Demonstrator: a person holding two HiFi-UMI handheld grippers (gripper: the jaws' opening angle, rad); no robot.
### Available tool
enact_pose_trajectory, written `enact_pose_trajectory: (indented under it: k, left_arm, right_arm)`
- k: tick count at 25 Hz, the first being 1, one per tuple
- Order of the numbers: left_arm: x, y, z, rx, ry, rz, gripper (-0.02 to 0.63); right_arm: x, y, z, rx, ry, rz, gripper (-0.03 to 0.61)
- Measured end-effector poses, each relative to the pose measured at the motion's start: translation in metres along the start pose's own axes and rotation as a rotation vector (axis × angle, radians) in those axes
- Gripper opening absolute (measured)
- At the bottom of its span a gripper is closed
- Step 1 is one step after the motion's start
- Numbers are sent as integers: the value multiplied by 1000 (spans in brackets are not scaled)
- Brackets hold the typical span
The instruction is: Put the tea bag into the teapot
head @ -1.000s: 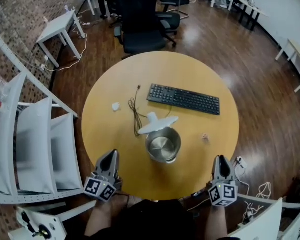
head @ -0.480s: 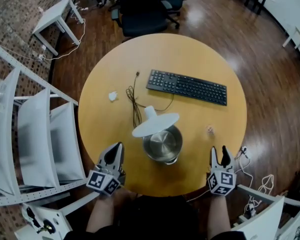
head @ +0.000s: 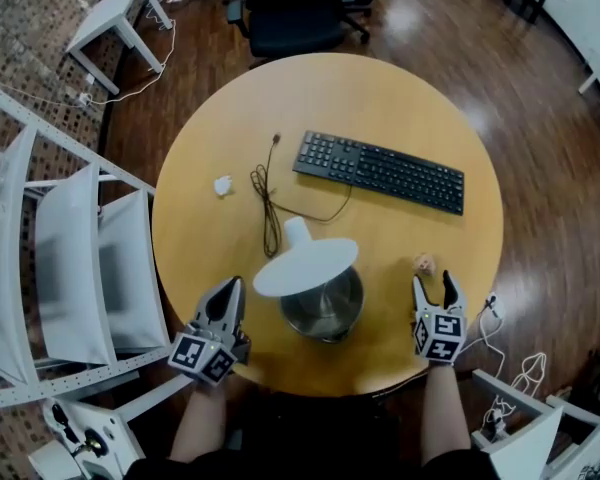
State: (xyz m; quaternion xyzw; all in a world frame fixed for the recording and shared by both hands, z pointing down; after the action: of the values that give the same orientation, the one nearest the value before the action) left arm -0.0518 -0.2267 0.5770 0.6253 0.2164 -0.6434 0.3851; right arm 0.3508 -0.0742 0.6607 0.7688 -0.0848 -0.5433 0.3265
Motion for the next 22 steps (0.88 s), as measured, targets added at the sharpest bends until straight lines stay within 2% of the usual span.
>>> enact_pose_trajectory:
  k: [3, 12, 15, 19, 22]
  left_arm:
    - [-1, -1, 4, 32, -74, -21, -8]
    - [-11, -11, 0, 98, -93, 22, -6]
    - [-11, -14, 1, 109, -97, 20, -6]
    - [-12, -17, 2, 118, -97, 19, -6]
    - [-12, -17, 1, 112, -88, 12, -8]
  right_arm:
    - [3, 10, -5, 8, -14, 23, 296]
    - [-2, 43, -7, 16, -44, 151, 296]
    - [-4, 46, -4, 9, -43, 179, 245]
    - [-4, 44, -7, -7, -47, 185, 83]
    - [-6, 38, -10, -11, -50, 165, 83]
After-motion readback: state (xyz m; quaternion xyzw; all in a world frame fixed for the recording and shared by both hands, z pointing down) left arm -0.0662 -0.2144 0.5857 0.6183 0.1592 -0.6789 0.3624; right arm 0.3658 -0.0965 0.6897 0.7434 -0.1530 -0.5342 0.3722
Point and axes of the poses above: the fingertips, and each gripper's own axes: y forward along the fingers, z to its left, x out of its top, the point moved 7 cm from there along -y, backward along the fingers, and after that the axes turned 14 degrees about y, right-handed, at the moved point
